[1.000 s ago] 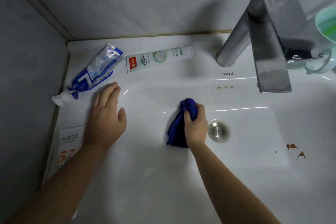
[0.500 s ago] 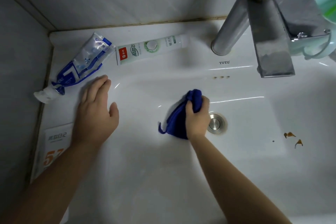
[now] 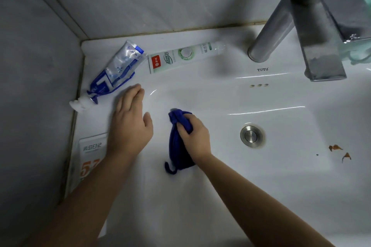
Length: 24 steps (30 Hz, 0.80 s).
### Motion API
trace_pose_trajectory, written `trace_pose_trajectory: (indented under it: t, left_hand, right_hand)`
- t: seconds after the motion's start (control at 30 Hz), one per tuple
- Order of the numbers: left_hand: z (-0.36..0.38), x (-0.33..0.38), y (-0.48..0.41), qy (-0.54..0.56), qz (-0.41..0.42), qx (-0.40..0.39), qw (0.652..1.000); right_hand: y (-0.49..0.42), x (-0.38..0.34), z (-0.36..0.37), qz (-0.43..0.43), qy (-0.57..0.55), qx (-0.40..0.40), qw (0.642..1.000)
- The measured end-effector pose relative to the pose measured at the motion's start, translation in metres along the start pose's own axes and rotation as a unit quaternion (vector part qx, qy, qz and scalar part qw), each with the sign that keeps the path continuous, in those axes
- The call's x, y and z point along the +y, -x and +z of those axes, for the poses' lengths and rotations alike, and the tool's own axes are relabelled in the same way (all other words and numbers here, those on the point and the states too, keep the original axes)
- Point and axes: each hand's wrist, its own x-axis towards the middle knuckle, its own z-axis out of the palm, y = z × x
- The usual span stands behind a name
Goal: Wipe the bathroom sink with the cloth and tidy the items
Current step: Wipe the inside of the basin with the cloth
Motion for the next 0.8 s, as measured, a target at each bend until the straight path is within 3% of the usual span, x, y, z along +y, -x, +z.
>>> trace_pose_trajectory:
  t: [0.23,0.43,0.6,0.7,0.8]
  left_hand:
    - [0.002,-0.005,-0.001,0.010,0.008,0.012,1.000]
    - [0.001,-0.003,0.001,0.008,0.016,0.009,1.000]
    - [0.003,-0.004,0.000,0.018,0.017,0.023,0.999]
    - [0.004,-0.004,0.000,0.016,0.019,0.027,0.999]
    - [0.002,-0.003,0.000,0.012,0.018,0.025,0.999]
  right_hand:
    - [-0.012,-0.053,0.029,-0.137,-0.086,0.063,0.985]
    - [-0.016,-0.018,0.007,-0.059,-0.091,0.127,0.986]
    - [-0.015,-0.042,0.026,-0.179,-0.071,0.031,0.981]
    - [-0.009,-0.036,0.026,-0.180,-0.054,0.000,0.982]
    - [-0.005,0.000,0.003,-0.115,0.060,-0.013,0.992]
